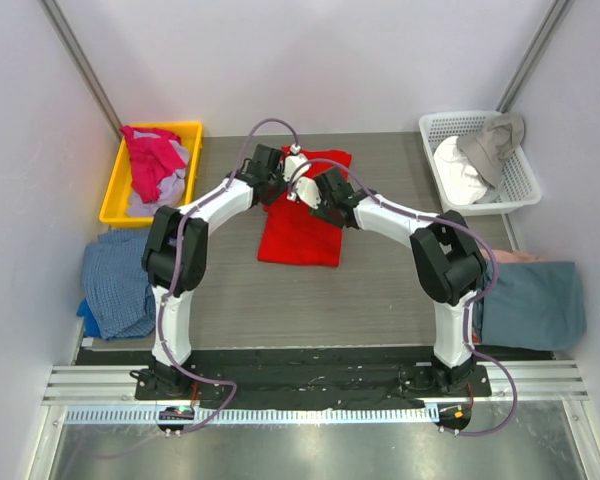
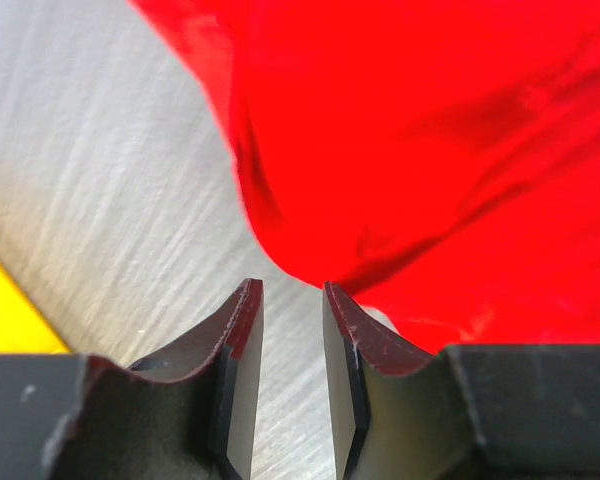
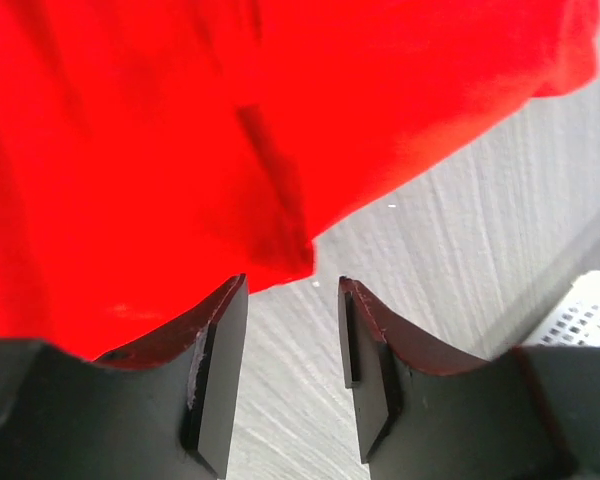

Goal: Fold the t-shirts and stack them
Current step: Fold the folded rectangular tshirt in 1/3 of the way

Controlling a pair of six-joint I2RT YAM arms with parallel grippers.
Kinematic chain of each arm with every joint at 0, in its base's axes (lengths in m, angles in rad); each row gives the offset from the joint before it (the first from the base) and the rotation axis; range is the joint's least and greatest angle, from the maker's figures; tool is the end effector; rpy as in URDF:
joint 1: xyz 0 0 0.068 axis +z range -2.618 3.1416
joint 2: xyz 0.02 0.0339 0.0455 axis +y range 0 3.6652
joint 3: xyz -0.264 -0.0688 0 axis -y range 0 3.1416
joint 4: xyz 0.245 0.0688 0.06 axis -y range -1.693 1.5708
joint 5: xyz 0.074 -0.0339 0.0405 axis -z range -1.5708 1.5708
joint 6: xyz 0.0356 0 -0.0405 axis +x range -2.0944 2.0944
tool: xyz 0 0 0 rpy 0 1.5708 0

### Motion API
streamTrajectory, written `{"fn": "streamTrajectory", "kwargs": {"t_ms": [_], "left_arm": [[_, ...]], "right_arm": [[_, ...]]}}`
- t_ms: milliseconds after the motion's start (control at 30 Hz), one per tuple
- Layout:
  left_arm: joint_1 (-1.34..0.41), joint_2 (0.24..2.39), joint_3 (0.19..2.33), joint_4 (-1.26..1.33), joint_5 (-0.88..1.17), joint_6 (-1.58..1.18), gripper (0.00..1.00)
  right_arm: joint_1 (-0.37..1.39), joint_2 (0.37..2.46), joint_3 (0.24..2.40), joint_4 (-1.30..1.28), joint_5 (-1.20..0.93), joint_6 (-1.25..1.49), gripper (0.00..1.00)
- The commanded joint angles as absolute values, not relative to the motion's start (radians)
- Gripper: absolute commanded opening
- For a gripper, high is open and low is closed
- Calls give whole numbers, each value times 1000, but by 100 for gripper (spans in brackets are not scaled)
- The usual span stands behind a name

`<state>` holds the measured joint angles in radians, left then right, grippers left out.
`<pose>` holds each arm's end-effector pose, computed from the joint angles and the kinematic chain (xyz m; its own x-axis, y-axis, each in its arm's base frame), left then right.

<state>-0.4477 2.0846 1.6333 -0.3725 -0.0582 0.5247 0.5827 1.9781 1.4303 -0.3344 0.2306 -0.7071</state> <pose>0.4253 -0.2019 0.2102 -0.3738 0.7343 -0.5667 0.6745 0.6345 0.3773 0.3669 0.2320 0.1956 -0.2209 -0.9030 -0.3685 -0.7339 0.4027 -0.5470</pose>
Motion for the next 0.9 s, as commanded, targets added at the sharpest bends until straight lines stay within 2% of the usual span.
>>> {"fn": "streamTrajectory", "kwargs": {"t_ms": [0,167,300,367,500,867], "left_arm": [[-479,2056,1585,-220,-165,496,36],[-479,1988,1539,-189,-213,480,42],[-479,1895,1464,-225,-167,462,52],[-479,1843,1430,-270,-135,454,57],[-479,1766,1379,-368,-80,445,59],[-479,1697,1204,-449,29,454,65]], "right_arm": [[557,1985,1476,-161,354,-644,49],[555,1939,1444,-143,385,-614,54],[557,1865,1388,-162,356,-566,58],[557,1827,1368,-201,327,-549,64],[557,1753,1329,-270,258,-503,76],[667,1539,1068,-345,181,-477,79]]}}
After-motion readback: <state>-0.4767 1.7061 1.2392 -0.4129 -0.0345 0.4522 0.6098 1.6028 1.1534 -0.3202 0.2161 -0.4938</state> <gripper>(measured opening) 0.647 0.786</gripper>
